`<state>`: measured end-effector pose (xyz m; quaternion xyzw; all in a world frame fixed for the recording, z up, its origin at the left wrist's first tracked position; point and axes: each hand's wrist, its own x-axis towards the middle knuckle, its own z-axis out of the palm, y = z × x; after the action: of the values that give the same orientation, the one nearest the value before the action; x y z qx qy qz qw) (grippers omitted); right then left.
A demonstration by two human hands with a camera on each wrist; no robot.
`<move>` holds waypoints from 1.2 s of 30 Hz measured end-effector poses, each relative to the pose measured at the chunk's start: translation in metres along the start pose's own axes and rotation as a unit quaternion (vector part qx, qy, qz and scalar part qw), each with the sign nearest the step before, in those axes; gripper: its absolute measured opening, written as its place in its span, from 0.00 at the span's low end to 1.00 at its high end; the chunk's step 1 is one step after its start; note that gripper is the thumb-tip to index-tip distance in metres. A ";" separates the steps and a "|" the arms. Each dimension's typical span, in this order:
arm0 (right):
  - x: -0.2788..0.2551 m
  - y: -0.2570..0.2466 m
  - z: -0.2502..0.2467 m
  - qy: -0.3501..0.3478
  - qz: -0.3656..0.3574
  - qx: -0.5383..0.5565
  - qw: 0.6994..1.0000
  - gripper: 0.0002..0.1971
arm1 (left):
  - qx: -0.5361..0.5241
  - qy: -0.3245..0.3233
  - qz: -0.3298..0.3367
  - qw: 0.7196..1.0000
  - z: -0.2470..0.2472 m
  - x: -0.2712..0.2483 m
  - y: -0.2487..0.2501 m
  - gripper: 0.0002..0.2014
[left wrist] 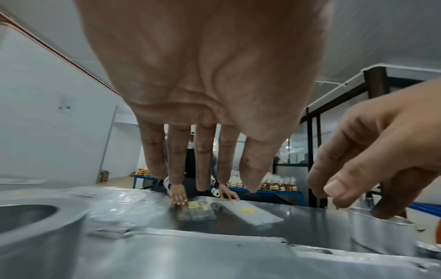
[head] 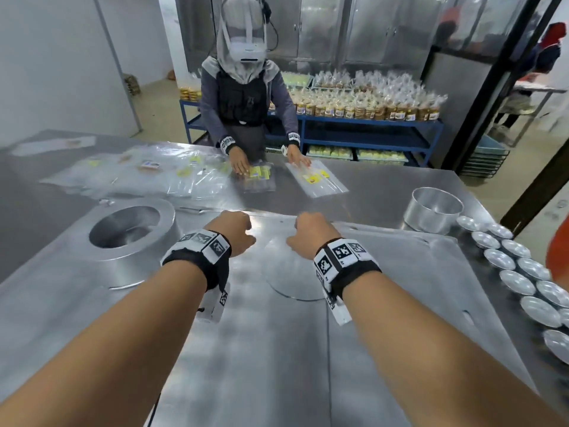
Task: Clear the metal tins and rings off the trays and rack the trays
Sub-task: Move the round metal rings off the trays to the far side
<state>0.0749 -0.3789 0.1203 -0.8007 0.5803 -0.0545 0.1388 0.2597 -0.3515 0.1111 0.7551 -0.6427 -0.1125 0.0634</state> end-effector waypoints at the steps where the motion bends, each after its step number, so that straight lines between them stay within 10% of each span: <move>1: 0.002 -0.023 0.010 -0.009 -0.008 -0.003 1.000 0.06 | 0.005 -0.003 -0.009 1.000 -0.004 -0.004 -0.027 0.21; 16: 0.085 -0.261 0.127 -0.067 -0.020 0.041 0.997 0.14 | 0.013 -0.026 -0.130 0.991 -0.027 0.016 -0.317 0.24; 27: 0.153 -0.311 0.170 -0.018 0.068 0.074 0.995 0.13 | -0.052 -0.024 -0.266 0.962 0.005 0.063 -0.400 0.31; 31: 0.165 -0.316 0.182 -0.025 0.096 0.086 0.991 0.20 | -0.107 -0.024 -0.273 0.956 0.004 0.071 -0.414 0.13; 36: 0.169 -0.317 0.185 -0.007 0.129 0.100 0.987 0.29 | -0.181 0.014 -0.296 0.938 -0.005 0.063 -0.414 0.16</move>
<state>0.4644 -0.4181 0.0215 -0.7017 0.6692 -0.0879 0.2284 0.6660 -0.3448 0.0106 0.8886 -0.3577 -0.2299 0.1718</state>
